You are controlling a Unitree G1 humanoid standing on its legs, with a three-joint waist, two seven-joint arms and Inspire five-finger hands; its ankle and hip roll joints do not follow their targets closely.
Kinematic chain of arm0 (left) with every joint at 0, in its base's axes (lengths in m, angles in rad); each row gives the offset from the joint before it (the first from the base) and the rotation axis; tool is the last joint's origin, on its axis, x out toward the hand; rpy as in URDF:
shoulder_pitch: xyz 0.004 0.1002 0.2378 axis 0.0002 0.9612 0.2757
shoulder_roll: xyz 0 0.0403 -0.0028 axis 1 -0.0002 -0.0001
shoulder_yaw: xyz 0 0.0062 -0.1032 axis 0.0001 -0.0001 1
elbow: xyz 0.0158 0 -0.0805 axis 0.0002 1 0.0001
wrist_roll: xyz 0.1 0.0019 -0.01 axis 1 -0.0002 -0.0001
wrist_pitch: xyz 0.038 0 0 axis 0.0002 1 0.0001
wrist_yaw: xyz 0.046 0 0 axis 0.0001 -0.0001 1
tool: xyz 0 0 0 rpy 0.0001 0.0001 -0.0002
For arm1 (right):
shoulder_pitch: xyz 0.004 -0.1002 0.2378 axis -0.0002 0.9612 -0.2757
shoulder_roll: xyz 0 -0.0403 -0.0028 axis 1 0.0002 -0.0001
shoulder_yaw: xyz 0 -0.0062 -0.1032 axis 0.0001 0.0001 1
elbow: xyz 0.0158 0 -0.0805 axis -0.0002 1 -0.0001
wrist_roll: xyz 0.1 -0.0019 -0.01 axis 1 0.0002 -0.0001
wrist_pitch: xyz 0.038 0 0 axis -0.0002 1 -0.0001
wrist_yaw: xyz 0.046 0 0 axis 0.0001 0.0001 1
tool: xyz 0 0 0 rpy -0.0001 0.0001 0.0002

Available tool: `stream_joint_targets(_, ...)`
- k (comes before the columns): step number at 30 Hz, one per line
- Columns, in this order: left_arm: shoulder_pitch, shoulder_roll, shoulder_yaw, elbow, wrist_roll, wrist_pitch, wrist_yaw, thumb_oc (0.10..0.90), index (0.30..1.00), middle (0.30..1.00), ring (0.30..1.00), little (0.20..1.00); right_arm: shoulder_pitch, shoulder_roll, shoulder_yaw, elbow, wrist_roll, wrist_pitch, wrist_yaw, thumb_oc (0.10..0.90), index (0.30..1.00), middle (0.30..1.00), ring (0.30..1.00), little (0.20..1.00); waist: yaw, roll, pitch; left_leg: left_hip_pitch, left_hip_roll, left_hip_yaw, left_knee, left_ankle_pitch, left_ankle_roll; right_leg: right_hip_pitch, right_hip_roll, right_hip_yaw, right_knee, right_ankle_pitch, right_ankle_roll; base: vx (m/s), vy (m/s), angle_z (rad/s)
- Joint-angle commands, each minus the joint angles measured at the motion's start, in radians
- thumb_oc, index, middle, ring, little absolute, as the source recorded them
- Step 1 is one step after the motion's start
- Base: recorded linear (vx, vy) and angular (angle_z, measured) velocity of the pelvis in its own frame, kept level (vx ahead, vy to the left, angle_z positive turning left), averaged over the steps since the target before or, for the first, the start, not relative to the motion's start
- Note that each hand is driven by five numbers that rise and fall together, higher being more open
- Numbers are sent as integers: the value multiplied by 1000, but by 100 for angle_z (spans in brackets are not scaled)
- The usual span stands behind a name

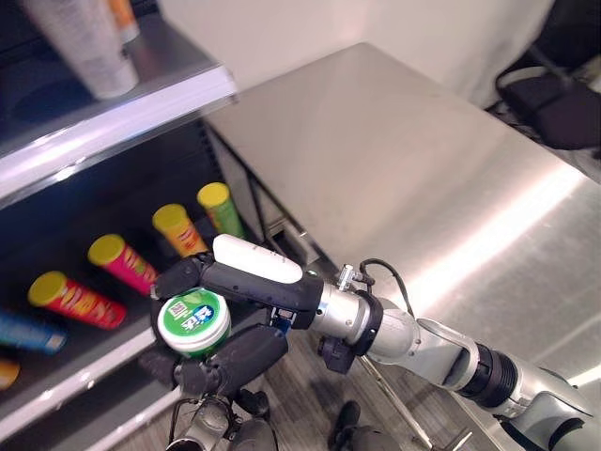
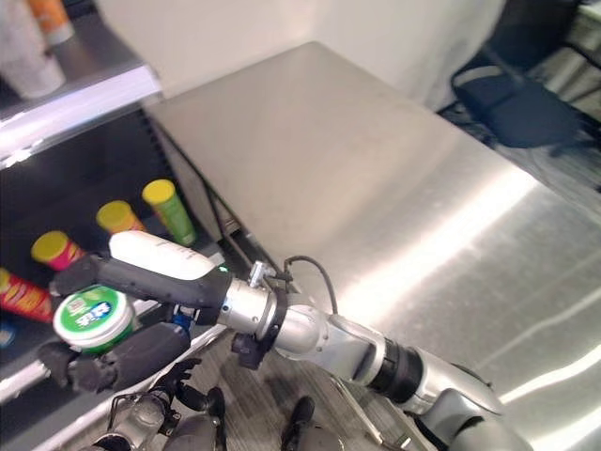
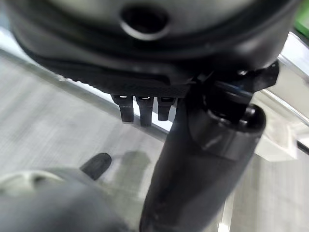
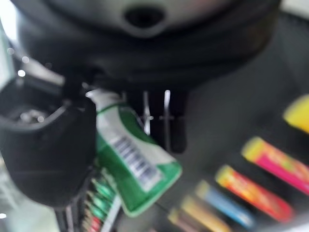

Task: Put the goods on the table back onto the shelves and tidy them up.

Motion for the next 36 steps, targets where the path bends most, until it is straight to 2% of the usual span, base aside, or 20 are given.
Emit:
stream_joint_targets(1,11,35,-62,19,98,-38,42,800,900,900,900,900,8,-17,-116,-160,-21,-72,-26,400,300,300,300,300,-129,-1,-28,179,119,76,10,36,-8,125,-50,52,-184,119,132,-73,244,148)
stream_joint_targets(2,7,41,-107,7,130,-37,46,800,900,900,900,900,33,-50,-133,-153,-13,-66,-26,400,300,300,300,300,-170,7,-44,245,172,138,20,85,-20,109,-72,24,-179,134,137,-86,298,122)
stream_joint_targets(3,6,43,-114,0,141,-44,39,800,900,900,900,900,65,-71,-162,-158,-16,-64,-27,400,300,300,300,300,-180,20,-47,280,185,141,3,118,-29,109,-70,13,-174,137,138,-163,498,70)
stream_joint_targets(4,-2,41,-121,-20,151,-46,36,800,900,900,900,900,142,-118,-225,-165,-6,-66,-30,400,300,300,300,300,-215,37,-67,339,211,165,-22,197,-53,84,-91,-15,-151,153,145,-114,323,72)
stream_joint_targets(8,-30,30,-104,-40,138,-53,38,800,900,900,900,900,245,-149,-306,-169,-12,-67,-33,400,300,300,300,300,-225,42,-81,356,207,137,-64,238,-76,58,-130,-40,-112,170,155,-158,349,82)
stream_joint_targets(9,-55,19,-103,-70,155,-54,42,800,900,900,900,900,309,-143,-351,-164,-26,-73,-38,400,300,300,300,300,-231,46,-91,395,179,158,-151,172,-81,32,-164,-58,-72,178,184,-219,321,34)
stream_joint_targets(10,-56,19,-106,-71,155,-53,42,800,900,900,900,900,313,-144,-355,-166,-26,-74,-37,400,300,300,300,300,-229,42,-92,389,176,168,-154,179,-70,25,-171,-71,-67,184,173,-222,349,51)
stream_joint_targets(11,-71,16,-125,-89,172,-57,43,800,900,900,900,900,345,-140,-378,-163,-35,-73,-39,400,300,300,300,300,-234,44,-96,391,152,170,-189,124,-80,22,-196,-74,-62,193,199,-87,125,62)
stream_joint_targets(12,-71,16,-125,-89,172,-57,43,800,900,900,900,900,345,-140,-378,-163,-35,-73,-39,400,300,300,300,300,-234,44,-96,391,152,170,-189,124,-80,22,-196,-74,-62,193,199,-288,465,89)
stream_joint_targets(13,-85,8,-160,-114,211,-66,52,800,900,900,900,900,396,-85,-407,-147,-62,-59,-40,400,300,300,300,300,-237,31,-82,346,85,135,-202,-59,-66,-2,-259,-89,-55,263,238,-231,343,75)
stream_joint_targets(18,-68,18,-158,-102,233,-69,71,800,900,900,900,900,522,26,-435,-106,-18,-38,-21,400,300,300,300,300,-211,0,-70,312,13,113,-202,-104,-57,31,-293,-138,-119,352,270,-174,279,35)
stream_joint_targets(19,-67,21,-154,-90,238,-68,76,800,900,900,900,900,537,38,-439,-90,-31,-33,-18,400,300,300,300,300,-210,-5,-67,300,4,107,-202,-107,-58,36,-288,-141,-143,362,274,-239,265,-8)
stream_joint_targets(21,-63,24,-150,-60,245,-66,79,800,900,900,900,900,561,58,-455,-72,-86,-40,-14,400,300,300,300,300,-237,-11,-61,258,-15,76,-202,-98,-37,10,-277,-71,-147,347,259,-175,234,23)
stream_joint_targets(22,-62,25,-153,-52,248,-62,81,800,900,900,900,900,582,55,-466,-78,-109,-45,-12,400,300,300,300,300,-256,-7,-60,243,-29,58,-202,-95,-24,-3,-244,24,-118,304,247,-96,350,59)
stream_joint_targets(23,-57,26,-164,-38,249,-62,90,800,900,900,900,900,614,37,-474,-99,-123,-65,-10,400,300,300,300,300,-261,8,-59,221,-54,26,-202,-87,2,21,-144,164,-28,182,217,-132,441,94)
stream_joint_targets(26,-61,27,-183,-18,239,-59,85,800,900,900,900,900,630,2,-469,-126,-111,-87,-4,400,300,300,300,300,-257,29,-64,185,-65,-21,-202,-67,28,32,-23,234,144,52,183,-102,262,49)
stream_joint_targets(27,-61,29,-179,-6,227,-58,85,800,900,900,900,900,636,-15,-467,-136,-110,-95,-2,400,300,300,300,300,-253,28,-71,179,-75,-36,-202,-68,35,41,12,244,177,28,173,-11,13,49)
stream_joint_targets(28,-64,32,-205,-3,232,-54,81,800,900,900,900,900,661,-26,-478,-155,-113,-98,-18,400,300,300,300,300,-232,-14,-103,180,-119,-69,-202,-80,35,110,54,277,39,12,137,6,-24,43)
stream_joint_targets(31,-67,28,-209,-21,225,-61,77,800,900,900,900,900,654,-42,-475,-147,-102,-107,-26,400,300,300,300,300,-226,-22,-116,174,-123,-82,-192,-77,29,131,73,298,-48,39,127,41,-89,20)
stream_joint_targets(36,-64,16,-236,-63,235,-72,64,800,900,900,900,900,592,-64,-423,-143,-27,-108,-32,400,300,300,300,300,-205,-38,-117,92,-93,-99,13,-124,16,178,51,313,-145,73,114,-19,-33,6)
